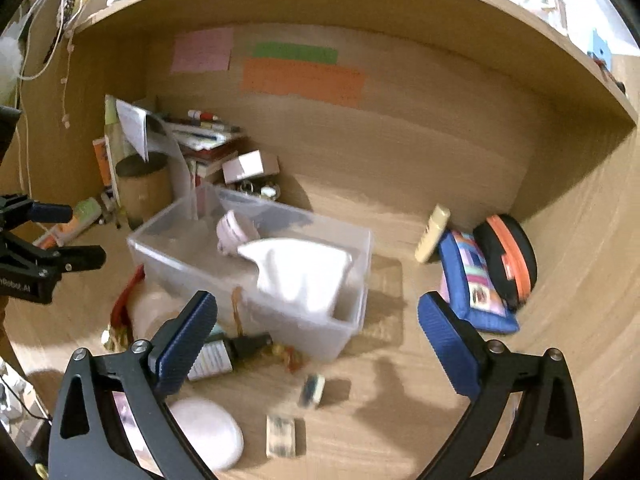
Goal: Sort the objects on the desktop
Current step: 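Move left tool to red pouch while right tool reaches small square tile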
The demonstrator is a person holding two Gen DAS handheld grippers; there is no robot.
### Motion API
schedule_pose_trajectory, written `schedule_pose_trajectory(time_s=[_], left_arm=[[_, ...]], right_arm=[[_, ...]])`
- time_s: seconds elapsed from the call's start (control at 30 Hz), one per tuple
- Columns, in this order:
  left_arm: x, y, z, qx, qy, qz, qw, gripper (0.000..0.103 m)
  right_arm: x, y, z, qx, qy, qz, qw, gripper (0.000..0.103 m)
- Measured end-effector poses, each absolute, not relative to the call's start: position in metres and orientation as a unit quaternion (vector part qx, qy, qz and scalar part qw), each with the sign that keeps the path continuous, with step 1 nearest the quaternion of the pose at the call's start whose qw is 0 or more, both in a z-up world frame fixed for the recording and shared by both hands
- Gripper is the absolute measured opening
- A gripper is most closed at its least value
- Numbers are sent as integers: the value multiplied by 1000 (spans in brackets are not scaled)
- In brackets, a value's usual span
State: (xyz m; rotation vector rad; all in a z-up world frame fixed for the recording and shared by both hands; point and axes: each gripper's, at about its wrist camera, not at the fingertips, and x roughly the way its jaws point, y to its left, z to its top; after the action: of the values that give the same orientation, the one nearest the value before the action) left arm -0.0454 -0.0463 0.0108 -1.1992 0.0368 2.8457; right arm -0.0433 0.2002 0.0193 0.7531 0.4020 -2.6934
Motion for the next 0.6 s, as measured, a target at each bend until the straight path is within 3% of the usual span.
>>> schedule_pose_trajectory(time_s=[0.23, 0.6], left_arm=[[-45, -55, -22, -431, -20, 901, 40, 97], [-53, -38, -60, -469, -9, 880, 70, 97]], right_arm=[[-44, 212, -1, 293, 137, -934, 149, 101], [-53, 237, -36, 345, 148, -916, 139, 100]])
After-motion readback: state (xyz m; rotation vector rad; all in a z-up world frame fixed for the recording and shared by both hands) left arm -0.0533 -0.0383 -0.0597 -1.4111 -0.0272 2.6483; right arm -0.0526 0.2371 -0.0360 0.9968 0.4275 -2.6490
